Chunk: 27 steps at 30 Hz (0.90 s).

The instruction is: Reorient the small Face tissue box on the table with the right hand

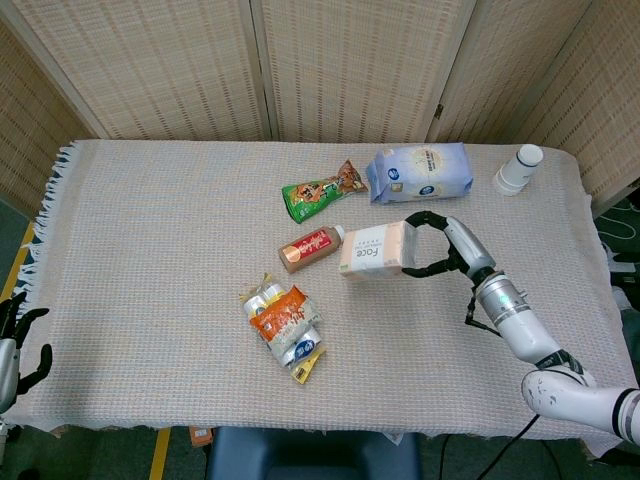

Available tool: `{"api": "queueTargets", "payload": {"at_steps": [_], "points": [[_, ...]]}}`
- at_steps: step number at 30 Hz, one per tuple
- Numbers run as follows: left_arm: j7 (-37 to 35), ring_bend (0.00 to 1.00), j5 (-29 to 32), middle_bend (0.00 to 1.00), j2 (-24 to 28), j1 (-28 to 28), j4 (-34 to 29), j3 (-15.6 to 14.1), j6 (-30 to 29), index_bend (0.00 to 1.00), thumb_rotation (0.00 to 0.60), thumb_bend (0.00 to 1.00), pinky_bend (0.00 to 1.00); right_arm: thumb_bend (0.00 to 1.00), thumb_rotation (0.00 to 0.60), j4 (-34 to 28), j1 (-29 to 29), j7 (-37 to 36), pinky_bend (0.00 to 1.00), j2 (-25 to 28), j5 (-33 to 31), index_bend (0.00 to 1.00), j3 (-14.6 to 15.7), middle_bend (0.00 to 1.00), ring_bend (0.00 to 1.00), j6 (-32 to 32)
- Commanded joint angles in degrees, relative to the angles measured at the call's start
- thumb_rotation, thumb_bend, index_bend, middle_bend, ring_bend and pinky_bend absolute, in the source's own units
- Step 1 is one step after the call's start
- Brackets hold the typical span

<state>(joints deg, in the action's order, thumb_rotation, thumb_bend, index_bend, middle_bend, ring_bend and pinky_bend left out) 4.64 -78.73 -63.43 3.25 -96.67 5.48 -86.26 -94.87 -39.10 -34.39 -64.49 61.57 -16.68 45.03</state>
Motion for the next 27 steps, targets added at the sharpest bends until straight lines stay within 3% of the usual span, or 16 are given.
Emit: {"api": "queueTargets", "payload": {"at_steps": [1,6,12,19,27], "points": [[0.0,0.00,0.0,0.00,0.0,0.0,0.1,0.0,0.1,0.25,0.600,0.49,0.12,0.00,0.600,22.1,10.5,-30.8,0.11,-10.3,27.5,0.51,1.7,0.51,0.49,7.5],[0.0,0.00,0.2,0.00,-0.1,0.1,0.3,0.0,0.3,0.25,0.600,0.49,0.12,0.01,0.600,37.0,10.3,-42.6,0.11,-18.2,31.9,0.51,6.7,0.51,0.49,13.7],[0.1,0.00,0.3,0.00,-0.1,0.1,0.3,0.0,0.4,0.25,0.600,0.48,0.12,0.03,0.600,48.8,9.8,-50.0,0.11,-24.5,33.6,0.52,10.7,0.51,0.49,17.2],[0.2,0.00,0.5,0.00,-0.2,0.1,0.5,0.0,0.4,0.25,0.600,0.49,0.12,0.04,0.600,55.3,8.3,-54.8,0.11,-27.9,34.4,0.52,13.9,0.51,0.49,17.7],[0.2,0.00,0.6,0.00,-0.2,0.2,0.5,0.0,0.6,0.25,0.600,0.49,0.12,0.05,0.600,57.3,7.0,-55.9,0.11,-28.5,34.4,0.52,15.8,0.51,0.49,18.5]]}}
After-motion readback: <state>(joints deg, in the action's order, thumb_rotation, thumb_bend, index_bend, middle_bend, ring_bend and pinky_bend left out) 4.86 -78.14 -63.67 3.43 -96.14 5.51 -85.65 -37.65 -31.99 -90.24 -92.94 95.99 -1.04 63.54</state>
